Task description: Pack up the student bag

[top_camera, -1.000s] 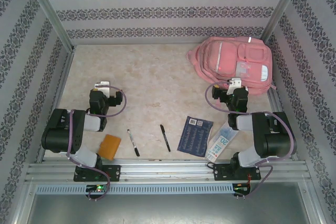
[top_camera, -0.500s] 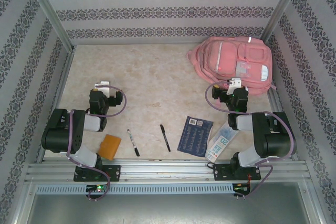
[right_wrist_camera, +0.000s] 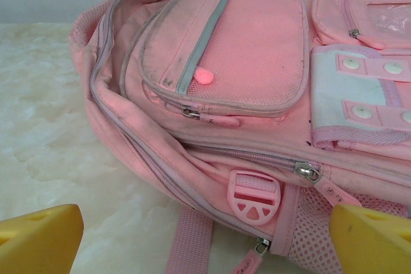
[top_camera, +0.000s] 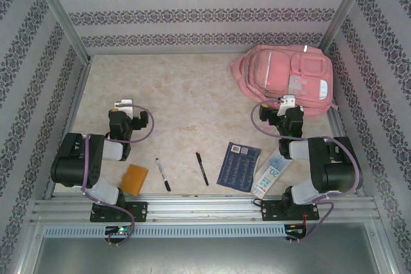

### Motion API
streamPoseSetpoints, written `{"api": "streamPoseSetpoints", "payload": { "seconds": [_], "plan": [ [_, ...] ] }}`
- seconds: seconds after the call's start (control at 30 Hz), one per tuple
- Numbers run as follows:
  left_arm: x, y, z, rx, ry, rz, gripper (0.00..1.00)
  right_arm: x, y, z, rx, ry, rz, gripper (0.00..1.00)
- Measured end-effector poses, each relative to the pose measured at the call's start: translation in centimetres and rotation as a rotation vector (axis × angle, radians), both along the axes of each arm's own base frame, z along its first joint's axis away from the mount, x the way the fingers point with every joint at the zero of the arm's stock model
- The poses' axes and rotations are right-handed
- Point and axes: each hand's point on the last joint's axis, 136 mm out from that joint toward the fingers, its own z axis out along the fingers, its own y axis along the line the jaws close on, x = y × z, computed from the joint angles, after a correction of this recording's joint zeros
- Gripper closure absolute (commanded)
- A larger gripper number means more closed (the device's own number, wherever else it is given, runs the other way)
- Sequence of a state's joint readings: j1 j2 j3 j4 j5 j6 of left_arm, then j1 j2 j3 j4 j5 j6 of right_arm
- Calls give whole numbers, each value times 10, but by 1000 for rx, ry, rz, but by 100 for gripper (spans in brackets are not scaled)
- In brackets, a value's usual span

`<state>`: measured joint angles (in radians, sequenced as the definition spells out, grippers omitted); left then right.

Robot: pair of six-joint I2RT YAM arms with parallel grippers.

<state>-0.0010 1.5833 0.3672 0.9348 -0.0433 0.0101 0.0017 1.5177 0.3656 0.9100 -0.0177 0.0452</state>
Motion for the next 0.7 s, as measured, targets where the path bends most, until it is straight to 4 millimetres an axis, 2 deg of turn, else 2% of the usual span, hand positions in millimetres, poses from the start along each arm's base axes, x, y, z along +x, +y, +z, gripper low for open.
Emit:
{"api": "streamPoseSetpoints", "payload": {
  "seconds": [0.13,0.23,0.33,0.43,0.47,0.5,0.6,0.63,0.7],
  "plan": [
    [0,1,0,3,0,7,1,0,0,0,0,0,-2,2],
    [-1,3,0,5,2,14,1,-1,-8,1,-6,-1,-47,2],
    [-2,1,8,7,27,12,1,-5,-17,15,-13,-27,-103,2],
    [2,-3,54,-15,-25,9,1,-14,-24,48,4,-87,-147,2],
    [3,-3,76,-36,-60,10,1,-18,-27,63,33,-120,-171,2],
    [2,-4,99,-60,-97,16,1,-22,-29,78,70,-153,-191,2],
    [-10,-6,148,-158,-168,28,1,-38,-30,114,239,-249,-224,2],
    [-15,-7,157,-191,-176,28,1,-44,-30,122,297,-277,-227,2],
    [-27,-15,170,-262,-170,4,1,-53,-27,124,397,-286,-221,2]
  ]
}}
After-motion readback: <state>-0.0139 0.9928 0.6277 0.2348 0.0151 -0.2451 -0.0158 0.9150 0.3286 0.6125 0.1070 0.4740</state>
